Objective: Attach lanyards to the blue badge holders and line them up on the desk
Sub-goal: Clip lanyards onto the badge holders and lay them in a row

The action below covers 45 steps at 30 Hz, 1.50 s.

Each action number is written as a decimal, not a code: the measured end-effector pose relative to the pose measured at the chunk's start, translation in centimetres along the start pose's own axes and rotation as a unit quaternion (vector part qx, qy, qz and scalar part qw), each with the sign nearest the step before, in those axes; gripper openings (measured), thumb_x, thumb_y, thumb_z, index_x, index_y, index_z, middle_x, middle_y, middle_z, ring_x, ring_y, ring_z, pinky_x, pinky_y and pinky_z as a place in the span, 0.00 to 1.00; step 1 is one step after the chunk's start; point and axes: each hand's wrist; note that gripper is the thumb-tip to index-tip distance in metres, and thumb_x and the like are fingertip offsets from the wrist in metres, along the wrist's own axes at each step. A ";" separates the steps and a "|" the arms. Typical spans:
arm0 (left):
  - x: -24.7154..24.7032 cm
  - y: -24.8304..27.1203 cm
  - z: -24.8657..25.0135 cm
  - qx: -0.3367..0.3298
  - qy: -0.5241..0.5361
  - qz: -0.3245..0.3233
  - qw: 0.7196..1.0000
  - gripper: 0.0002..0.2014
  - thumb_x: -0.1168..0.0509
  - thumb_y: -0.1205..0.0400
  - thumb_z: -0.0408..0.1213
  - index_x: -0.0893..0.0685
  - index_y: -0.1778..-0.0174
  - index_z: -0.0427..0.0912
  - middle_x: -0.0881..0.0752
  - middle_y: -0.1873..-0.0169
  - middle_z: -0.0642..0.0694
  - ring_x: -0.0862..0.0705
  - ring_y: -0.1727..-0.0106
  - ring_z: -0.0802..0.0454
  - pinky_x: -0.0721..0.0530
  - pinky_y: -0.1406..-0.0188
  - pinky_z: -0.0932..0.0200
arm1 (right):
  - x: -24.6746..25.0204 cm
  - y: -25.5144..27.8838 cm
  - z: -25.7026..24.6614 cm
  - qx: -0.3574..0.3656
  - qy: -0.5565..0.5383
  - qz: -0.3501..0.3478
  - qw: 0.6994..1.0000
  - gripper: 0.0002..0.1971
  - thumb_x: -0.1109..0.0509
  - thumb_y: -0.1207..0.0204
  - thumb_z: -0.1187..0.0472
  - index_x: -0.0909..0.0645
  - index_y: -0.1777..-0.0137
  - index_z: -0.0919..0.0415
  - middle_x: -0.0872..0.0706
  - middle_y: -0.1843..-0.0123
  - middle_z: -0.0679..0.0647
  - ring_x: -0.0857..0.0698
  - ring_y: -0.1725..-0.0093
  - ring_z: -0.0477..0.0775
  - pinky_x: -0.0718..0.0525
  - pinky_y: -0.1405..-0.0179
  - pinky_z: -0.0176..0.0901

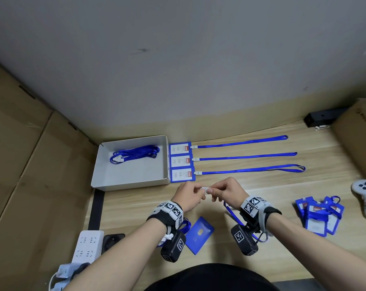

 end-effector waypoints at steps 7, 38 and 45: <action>0.2 0.7 0.1 0.024 0.022 -0.007 0.999 0.11 0.38 0.15 0.39 0.09 0.54 0.48 0.10 0.67 0.51 0.17 0.69 0.57 0.16 0.66 0.57 | -0.5 0.5 -0.4 -0.002 0.008 -0.002 1.000 0.12 0.25 0.21 0.57 0.08 0.64 0.62 0.11 0.71 0.55 0.22 0.73 0.44 0.24 0.74 0.32; -3.4 2.0 -3.0 0.216 0.148 0.023 0.965 0.12 0.40 0.20 0.27 0.14 0.63 0.40 0.10 0.70 0.41 0.17 0.73 0.50 0.16 0.69 0.58 | -1.6 1.1 3.5 -0.097 0.042 -0.076 0.991 0.17 0.32 0.26 0.44 0.12 0.65 0.56 0.13 0.69 0.52 0.26 0.74 0.47 0.28 0.71 0.43; -6.6 2.5 -4.7 0.234 0.160 -0.020 0.959 0.11 0.39 0.19 0.26 0.16 0.64 0.40 0.11 0.68 0.38 0.18 0.74 0.48 0.20 0.77 0.62 | -3.3 1.4 7.8 -0.112 0.047 -0.091 0.988 0.12 0.23 0.25 0.57 0.14 0.68 0.59 0.16 0.77 0.43 0.24 0.77 0.38 0.28 0.74 0.28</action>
Point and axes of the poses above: each hand's wrist, its own y-axis away from the middle knuckle, its own x-axis out of the back of the hand, z = x × y
